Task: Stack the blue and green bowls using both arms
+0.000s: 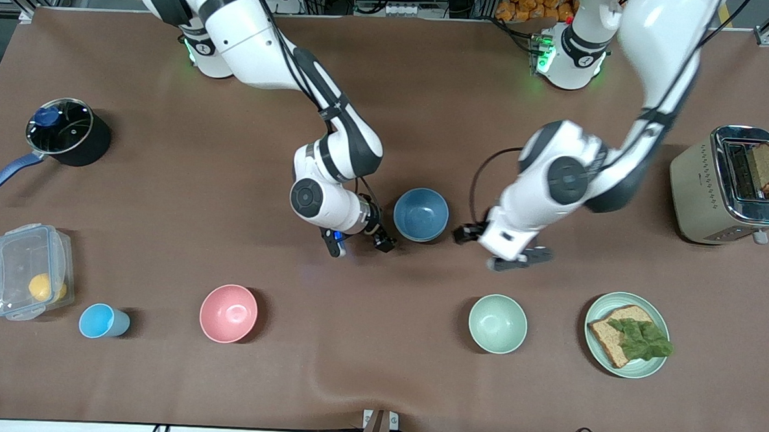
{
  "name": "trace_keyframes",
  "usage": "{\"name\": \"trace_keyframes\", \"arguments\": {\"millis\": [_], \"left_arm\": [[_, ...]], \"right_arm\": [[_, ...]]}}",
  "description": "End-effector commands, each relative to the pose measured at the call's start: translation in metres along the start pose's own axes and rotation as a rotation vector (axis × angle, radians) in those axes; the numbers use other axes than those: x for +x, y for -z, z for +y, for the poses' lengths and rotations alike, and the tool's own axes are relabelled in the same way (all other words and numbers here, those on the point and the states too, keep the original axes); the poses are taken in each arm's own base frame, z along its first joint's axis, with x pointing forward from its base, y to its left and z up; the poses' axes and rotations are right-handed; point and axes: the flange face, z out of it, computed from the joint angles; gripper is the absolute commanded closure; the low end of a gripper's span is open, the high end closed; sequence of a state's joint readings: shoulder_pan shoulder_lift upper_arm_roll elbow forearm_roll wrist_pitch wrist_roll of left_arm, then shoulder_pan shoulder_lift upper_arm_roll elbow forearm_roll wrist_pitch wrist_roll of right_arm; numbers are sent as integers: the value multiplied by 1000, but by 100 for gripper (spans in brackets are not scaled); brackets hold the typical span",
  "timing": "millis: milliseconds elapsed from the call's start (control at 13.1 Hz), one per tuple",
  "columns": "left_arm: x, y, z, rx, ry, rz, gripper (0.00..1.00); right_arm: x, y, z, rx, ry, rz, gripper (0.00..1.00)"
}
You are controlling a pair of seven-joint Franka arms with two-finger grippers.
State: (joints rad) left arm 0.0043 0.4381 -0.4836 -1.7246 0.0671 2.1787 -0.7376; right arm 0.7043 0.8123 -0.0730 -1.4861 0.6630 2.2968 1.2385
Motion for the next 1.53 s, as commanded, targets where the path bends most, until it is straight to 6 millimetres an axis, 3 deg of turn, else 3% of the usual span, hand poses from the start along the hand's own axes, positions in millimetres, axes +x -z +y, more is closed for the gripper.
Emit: {"name": "trace_keyframes", "arguments": {"millis": [0, 153, 383, 459, 689, 918, 1071, 1301, 1454], "left_arm": [[2, 80, -31, 67, -102, 96, 0], [20, 142, -79, 121, -161, 160, 0], [16, 198, -116, 172, -183, 133, 0], [9, 218, -121, 180, -170, 158, 0], [21, 233, -149, 163, -186, 162, 0], [29, 255, -170, 159, -262, 152, 0], [27, 259, -170, 134, -251, 130, 0], [26, 269, -173, 127, -242, 116, 0], [23, 272, -178, 130, -234, 102, 0]], "right_arm": [[30, 81, 4, -38, 138, -15, 0], [59, 146, 7, -52, 262, -11, 0], [104, 247, 23, -67, 397, 1, 0], [126, 293, 37, -90, 494, 15, 0], [172, 388, 83, -163, 708, 102, 0], [191, 462, 118, -228, 858, 215, 0], [177, 491, 113, -241, 900, 285, 0], [171, 492, 112, -270, 913, 290, 0], [153, 491, 108, -290, 946, 306, 0]]}}
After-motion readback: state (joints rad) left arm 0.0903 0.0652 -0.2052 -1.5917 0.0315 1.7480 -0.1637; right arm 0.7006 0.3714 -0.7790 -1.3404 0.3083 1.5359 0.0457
